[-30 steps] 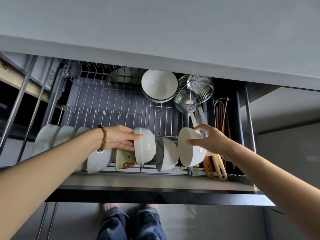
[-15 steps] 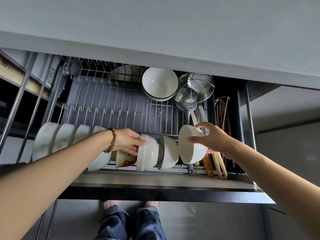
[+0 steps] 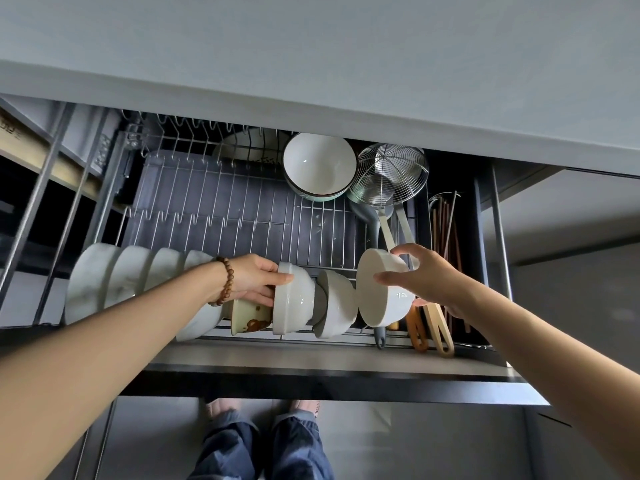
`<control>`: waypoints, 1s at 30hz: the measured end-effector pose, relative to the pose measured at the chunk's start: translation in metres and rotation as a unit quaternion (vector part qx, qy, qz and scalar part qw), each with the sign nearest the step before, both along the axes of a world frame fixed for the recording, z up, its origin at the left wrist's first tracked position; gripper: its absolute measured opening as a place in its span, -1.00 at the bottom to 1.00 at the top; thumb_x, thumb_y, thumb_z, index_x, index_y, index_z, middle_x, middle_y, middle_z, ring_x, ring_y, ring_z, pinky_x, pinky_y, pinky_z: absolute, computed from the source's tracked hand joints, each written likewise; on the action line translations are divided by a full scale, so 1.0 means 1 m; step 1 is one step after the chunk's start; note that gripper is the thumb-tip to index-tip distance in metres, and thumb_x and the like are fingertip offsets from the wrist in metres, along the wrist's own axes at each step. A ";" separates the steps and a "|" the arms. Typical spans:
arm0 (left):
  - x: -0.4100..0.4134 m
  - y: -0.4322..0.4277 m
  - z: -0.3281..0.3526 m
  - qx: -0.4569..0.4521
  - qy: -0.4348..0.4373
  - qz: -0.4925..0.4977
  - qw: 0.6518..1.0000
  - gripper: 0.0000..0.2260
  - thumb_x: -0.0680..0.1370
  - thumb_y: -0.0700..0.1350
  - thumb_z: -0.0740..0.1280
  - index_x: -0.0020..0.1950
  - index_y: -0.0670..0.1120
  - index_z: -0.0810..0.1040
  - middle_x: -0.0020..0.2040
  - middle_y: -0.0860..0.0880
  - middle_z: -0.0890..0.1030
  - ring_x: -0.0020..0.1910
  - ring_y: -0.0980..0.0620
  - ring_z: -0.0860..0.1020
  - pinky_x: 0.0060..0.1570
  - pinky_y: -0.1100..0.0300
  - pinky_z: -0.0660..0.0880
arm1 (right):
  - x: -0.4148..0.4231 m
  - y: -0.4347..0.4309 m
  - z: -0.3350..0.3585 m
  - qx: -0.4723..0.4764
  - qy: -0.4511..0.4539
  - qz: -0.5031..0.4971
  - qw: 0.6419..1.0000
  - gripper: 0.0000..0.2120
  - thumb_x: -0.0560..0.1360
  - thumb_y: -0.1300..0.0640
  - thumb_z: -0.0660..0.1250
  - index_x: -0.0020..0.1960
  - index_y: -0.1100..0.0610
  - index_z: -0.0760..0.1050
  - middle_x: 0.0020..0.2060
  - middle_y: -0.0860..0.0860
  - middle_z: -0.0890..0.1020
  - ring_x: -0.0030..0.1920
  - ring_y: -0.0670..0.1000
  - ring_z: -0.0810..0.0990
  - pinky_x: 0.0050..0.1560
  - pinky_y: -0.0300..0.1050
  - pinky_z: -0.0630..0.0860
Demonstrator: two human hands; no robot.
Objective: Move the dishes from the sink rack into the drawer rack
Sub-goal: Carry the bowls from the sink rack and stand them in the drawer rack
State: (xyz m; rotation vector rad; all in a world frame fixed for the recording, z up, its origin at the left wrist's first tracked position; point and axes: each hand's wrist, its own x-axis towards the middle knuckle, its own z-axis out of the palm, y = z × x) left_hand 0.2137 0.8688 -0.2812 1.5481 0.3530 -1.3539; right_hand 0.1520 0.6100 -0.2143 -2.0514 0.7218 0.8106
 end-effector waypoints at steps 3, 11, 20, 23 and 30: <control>0.000 -0.002 0.000 0.003 -0.003 -0.010 1.000 -0.84 0.52 -0.20 0.33 0.09 -0.19 0.52 -0.08 -0.09 0.63 -0.34 0.13 0.66 -0.26 0.26 0.62 | 0.001 0.000 0.002 0.005 -0.004 -0.001 1.000 -0.37 0.41 0.08 0.47 0.41 0.03 0.32 0.09 0.04 0.40 0.02 0.06 0.46 -0.26 -0.16 0.54; -0.003 -0.005 0.006 0.002 -0.007 -0.030 1.000 -0.75 0.53 -0.21 0.31 0.19 -0.25 0.48 -0.06 -0.11 0.63 -0.21 0.05 0.64 -0.25 0.26 0.61 | 0.002 -0.002 0.004 0.008 -0.007 0.001 1.000 -0.37 0.41 0.07 0.47 0.41 0.03 0.32 0.09 0.04 0.41 -0.03 0.04 0.47 -0.24 -0.15 0.55; -0.004 -0.018 0.006 -0.031 0.006 -0.020 0.999 -0.71 0.55 -0.20 0.28 0.26 -0.22 0.45 0.00 -0.08 0.61 -0.09 0.05 0.60 -0.22 0.27 0.60 | 0.000 -0.001 0.002 0.007 -0.002 -0.003 1.000 -0.37 0.40 0.08 0.47 0.41 0.02 0.32 0.08 0.04 0.39 -0.01 0.05 0.45 -0.25 -0.16 0.55; -0.004 -0.017 0.003 -0.037 0.019 -0.022 0.999 -0.72 0.55 -0.21 0.28 0.25 -0.22 0.47 0.04 -0.07 0.62 -0.06 0.06 0.60 -0.16 0.27 0.60 | 0.000 -0.001 0.001 0.010 -0.002 -0.005 1.000 -0.37 0.40 0.09 0.48 0.40 0.02 0.32 0.08 0.04 0.40 -0.02 0.04 0.46 -0.25 -0.15 0.55; -0.001 -0.004 -0.001 -0.048 0.059 0.025 0.997 -0.74 0.53 -0.18 0.30 0.21 -0.17 0.48 0.04 -0.04 0.62 -0.01 0.07 0.59 -0.06 0.24 0.58 | -0.002 -0.003 -0.002 0.011 0.004 -0.004 1.000 -0.37 0.40 0.08 0.48 0.41 0.02 0.32 0.09 0.05 0.41 0.01 0.06 0.47 -0.24 -0.13 0.56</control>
